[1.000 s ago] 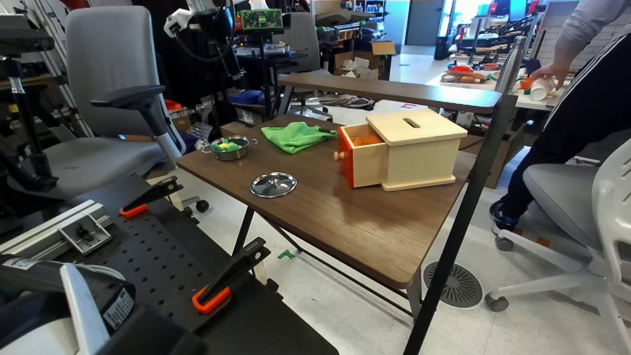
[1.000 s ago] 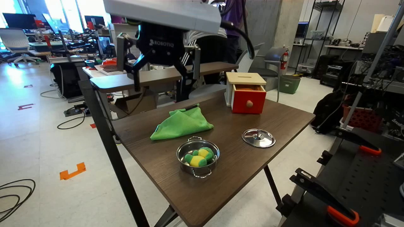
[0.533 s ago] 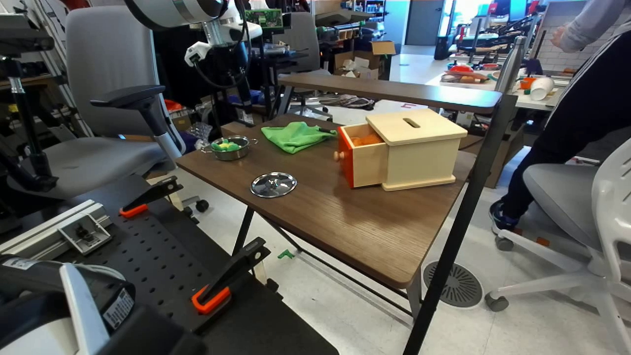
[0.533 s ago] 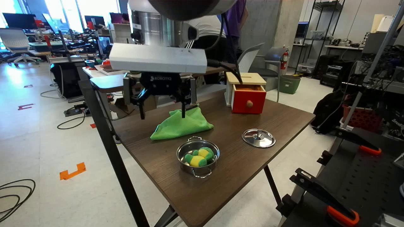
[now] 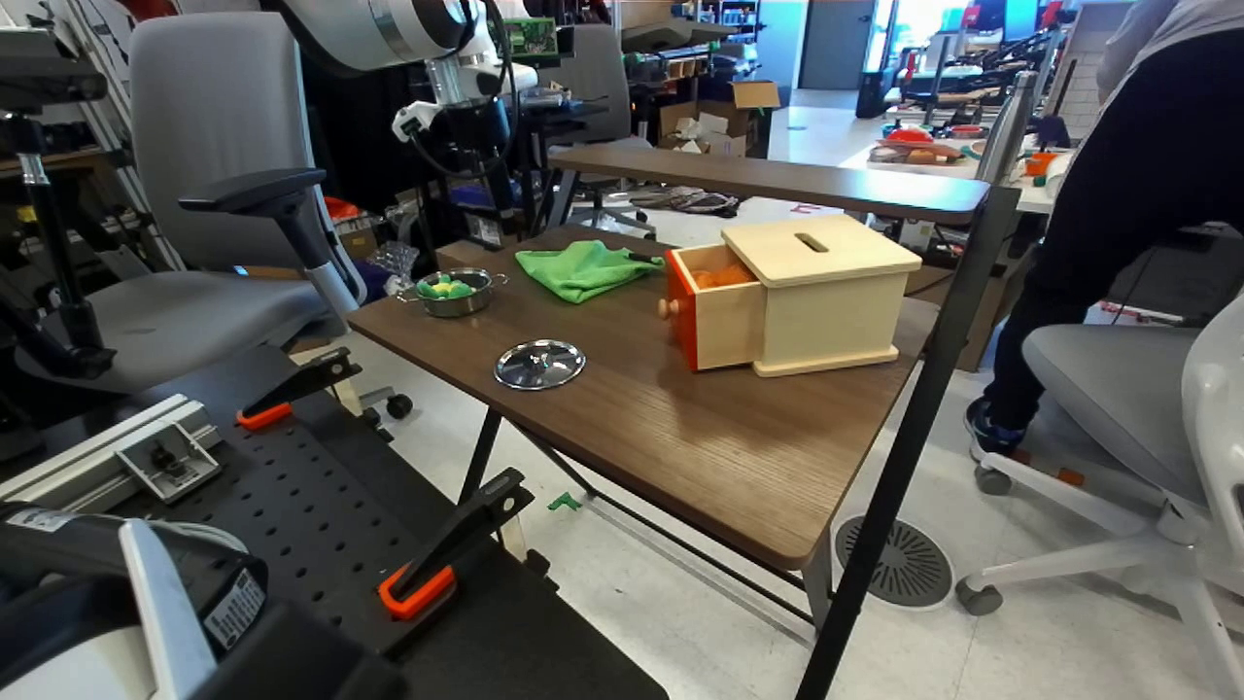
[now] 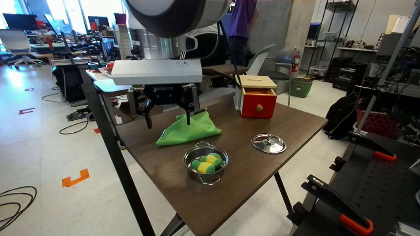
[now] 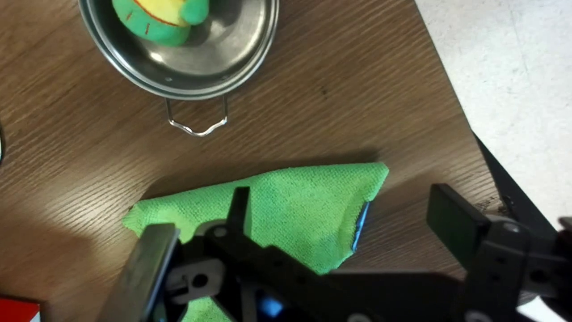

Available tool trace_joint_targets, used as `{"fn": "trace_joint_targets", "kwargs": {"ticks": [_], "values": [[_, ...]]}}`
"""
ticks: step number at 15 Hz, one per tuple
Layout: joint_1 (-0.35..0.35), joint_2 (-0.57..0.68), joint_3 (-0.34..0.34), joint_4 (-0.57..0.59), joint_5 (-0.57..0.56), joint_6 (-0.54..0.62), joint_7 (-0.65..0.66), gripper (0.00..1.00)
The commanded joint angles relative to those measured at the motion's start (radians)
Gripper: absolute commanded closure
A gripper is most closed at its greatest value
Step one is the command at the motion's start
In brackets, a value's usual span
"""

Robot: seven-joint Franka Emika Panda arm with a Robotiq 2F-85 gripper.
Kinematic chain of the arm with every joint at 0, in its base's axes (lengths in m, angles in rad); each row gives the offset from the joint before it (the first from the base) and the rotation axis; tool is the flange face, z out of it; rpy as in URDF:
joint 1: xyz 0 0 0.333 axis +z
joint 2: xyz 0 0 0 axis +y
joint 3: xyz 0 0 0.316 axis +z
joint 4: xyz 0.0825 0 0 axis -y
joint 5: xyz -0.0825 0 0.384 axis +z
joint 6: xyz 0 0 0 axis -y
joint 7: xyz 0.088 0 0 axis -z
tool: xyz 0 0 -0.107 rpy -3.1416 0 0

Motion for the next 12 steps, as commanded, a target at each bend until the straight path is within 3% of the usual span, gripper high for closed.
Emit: {"fn": "trace_joint_targets", "kwargs": {"ticks": [1, 12], "values": [[0.028, 0.071, -0.033, 0.114, 0.022, -0.065, -0.029, 0.00], [0.057, 0.216, -0.029, 0.280, 0.033, -0.143, -0.074, 0.00]]}}
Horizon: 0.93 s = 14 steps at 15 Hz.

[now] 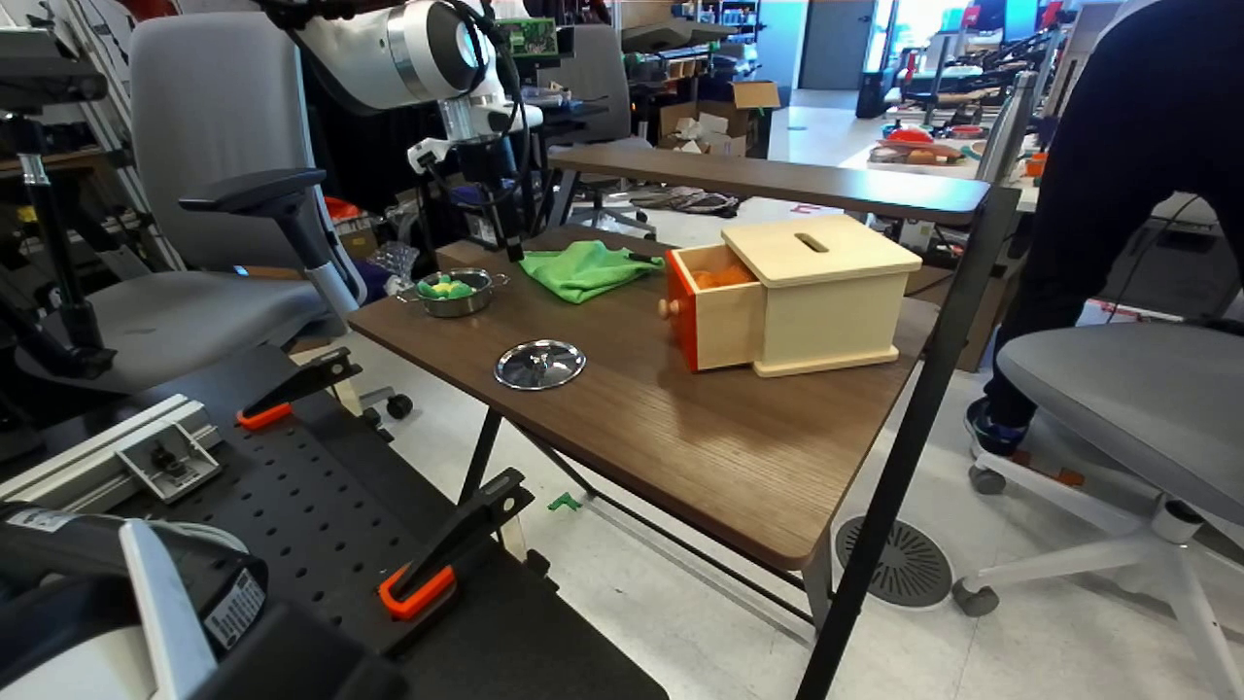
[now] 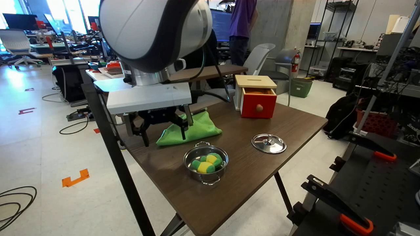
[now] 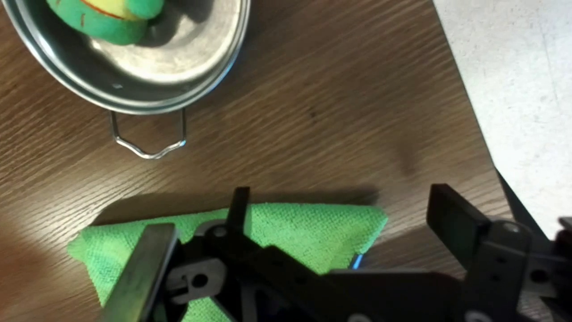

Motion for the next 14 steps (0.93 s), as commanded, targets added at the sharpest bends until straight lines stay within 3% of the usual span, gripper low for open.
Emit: {"fn": "trace_joint_targets", "kwargs": {"ticks": [1, 14], "values": [[0.025, 0.055, -0.017, 0.098, 0.034, -0.055, -0.031, 0.00], [0.031, 0.143, -0.044, 0.273, 0.030, -0.161, -0.025, 0.03]]}}
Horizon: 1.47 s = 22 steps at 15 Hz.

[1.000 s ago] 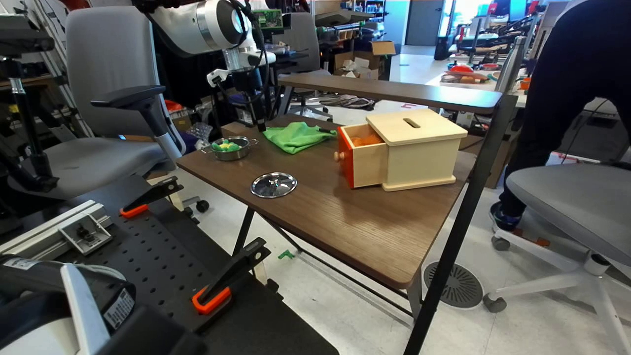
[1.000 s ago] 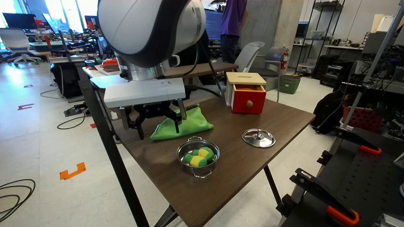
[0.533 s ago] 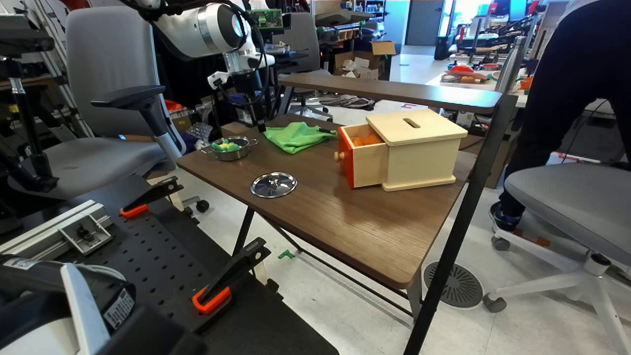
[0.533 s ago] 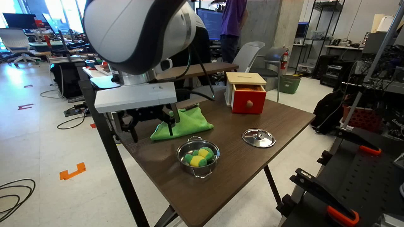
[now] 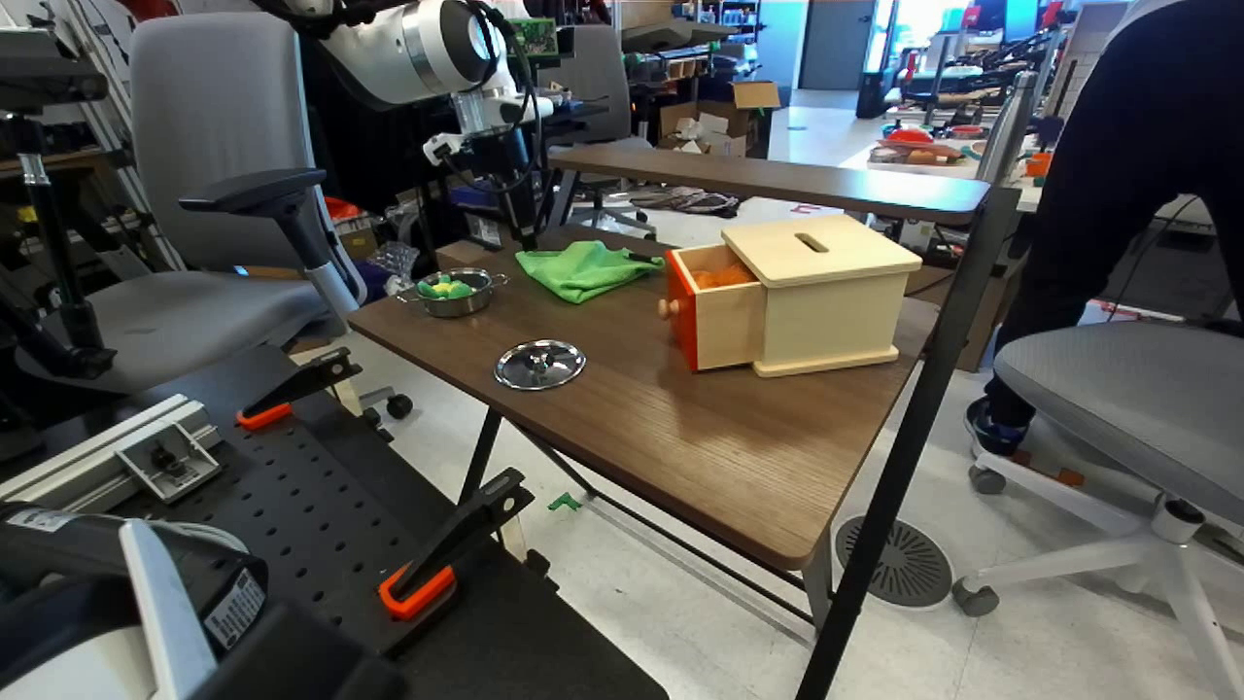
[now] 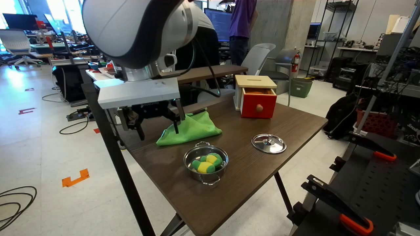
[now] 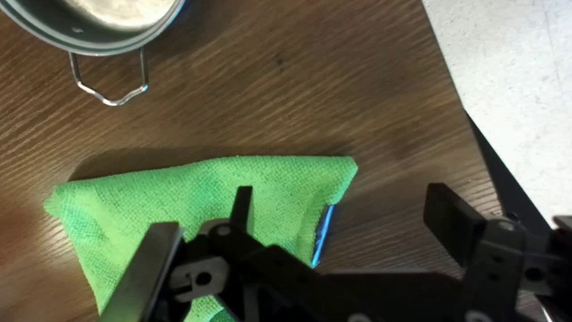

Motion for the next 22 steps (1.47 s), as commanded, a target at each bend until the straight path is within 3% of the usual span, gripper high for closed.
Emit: {"fn": "trace_joint_targets", "kwargs": {"ticks": [1, 2, 3, 5, 13, 22], "values": [[0.014, 0.061, -0.020, 0.095, 0.029, -0.075, -0.021, 0.03], [0.014, 0.070, -0.020, 0.106, 0.029, -0.089, -0.022, 0.03], [0.015, 0.081, -0.022, 0.117, 0.029, -0.096, -0.019, 0.28], [0.017, 0.099, -0.024, 0.140, 0.025, -0.113, -0.020, 0.36], [0.010, 0.087, 0.022, 0.141, 0.011, -0.114, -0.049, 0.98], [0.000, -0.031, 0.088, 0.011, 0.024, -0.088, -0.071, 0.99]]}}
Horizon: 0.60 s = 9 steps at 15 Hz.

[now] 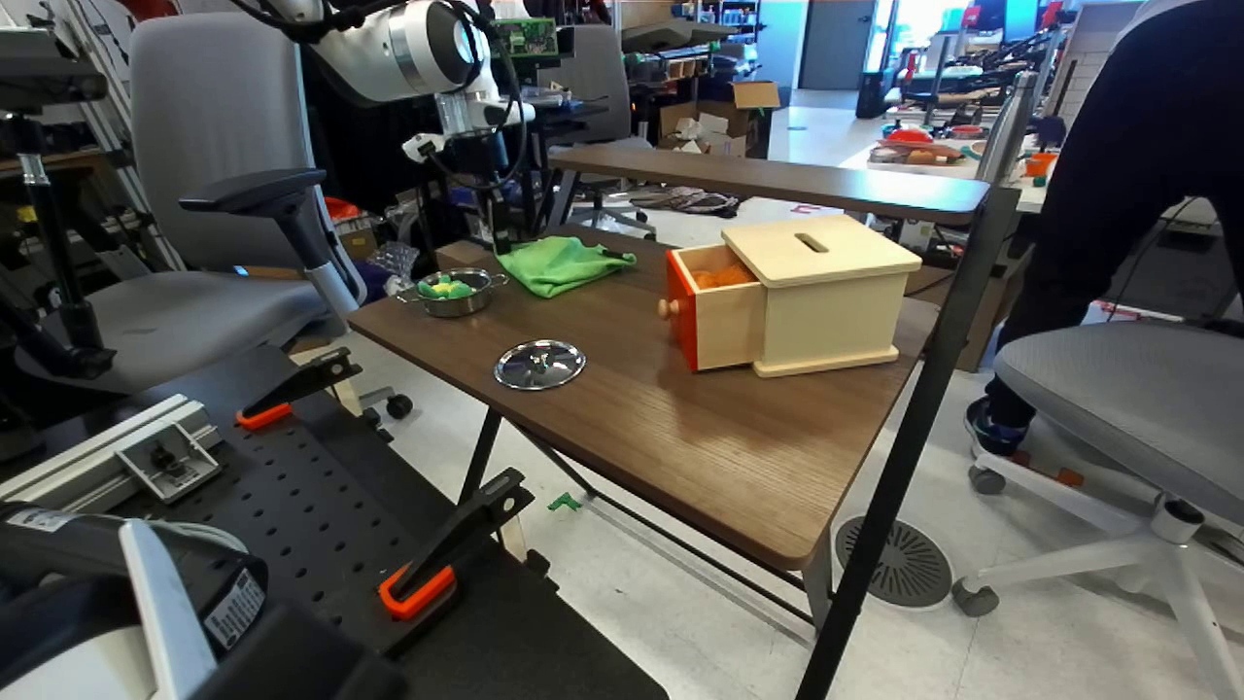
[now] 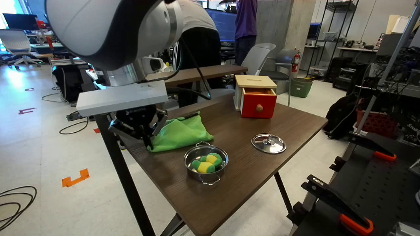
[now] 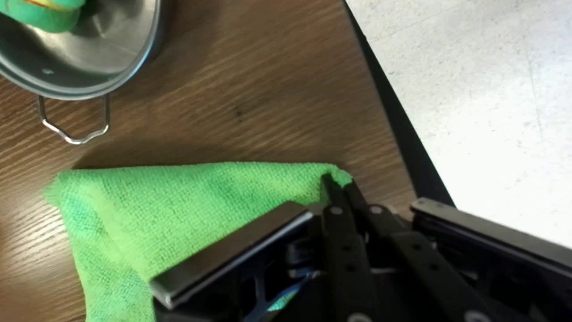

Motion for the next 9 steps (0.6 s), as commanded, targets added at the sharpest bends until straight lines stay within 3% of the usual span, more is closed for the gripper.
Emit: {"fn": "trace_joint_targets", "kwargs": {"ticks": [1, 5, 9], "values": [[-0.017, -0.111, 0.041, -0.115, 0.024, 0.005, -0.020, 0.99], [-0.047, -0.199, 0.070, -0.193, 0.032, 0.035, -0.029, 0.99], [-0.119, -0.261, 0.107, -0.256, 0.083, 0.085, -0.072, 0.99]]}}
